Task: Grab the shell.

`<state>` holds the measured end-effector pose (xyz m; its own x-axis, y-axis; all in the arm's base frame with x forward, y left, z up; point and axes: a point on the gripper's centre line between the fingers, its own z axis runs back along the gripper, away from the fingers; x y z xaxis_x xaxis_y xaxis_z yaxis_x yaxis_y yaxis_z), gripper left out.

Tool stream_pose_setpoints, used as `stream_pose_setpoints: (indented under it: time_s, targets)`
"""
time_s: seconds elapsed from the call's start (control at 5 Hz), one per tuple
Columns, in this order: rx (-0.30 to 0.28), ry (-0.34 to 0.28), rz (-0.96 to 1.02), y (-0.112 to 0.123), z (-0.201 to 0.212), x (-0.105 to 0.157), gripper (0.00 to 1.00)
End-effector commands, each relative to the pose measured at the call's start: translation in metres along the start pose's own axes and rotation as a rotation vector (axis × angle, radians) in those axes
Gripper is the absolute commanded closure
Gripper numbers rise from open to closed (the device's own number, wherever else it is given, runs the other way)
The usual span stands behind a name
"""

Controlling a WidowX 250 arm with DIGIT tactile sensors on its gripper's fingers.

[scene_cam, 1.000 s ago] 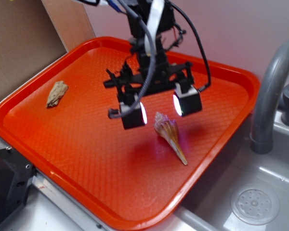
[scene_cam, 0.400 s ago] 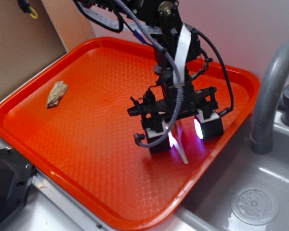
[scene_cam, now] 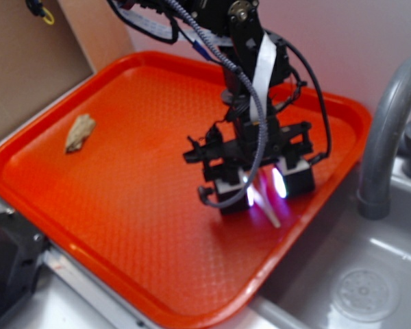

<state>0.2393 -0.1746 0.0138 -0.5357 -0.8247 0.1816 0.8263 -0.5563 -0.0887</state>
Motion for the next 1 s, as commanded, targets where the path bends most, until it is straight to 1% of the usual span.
stream_pose_setpoints:
  time_s: [0.0,0.2,0.4,0.6,0.8]
  targets:
    - [0.039,0.325,0.353,-0.035,0.079,0.001,1.0]
    - [0.078,0.436,0.544,-0.043,0.121,0.008,1.0]
    - [0.094,0.498,0.769,-0.055,0.149,0.006,1.0]
    - [0.22,0.491,1.031,-0.081,0.169,0.008,1.0]
    - [0.232,0.403,1.286,-0.095,0.181,0.009,1.0]
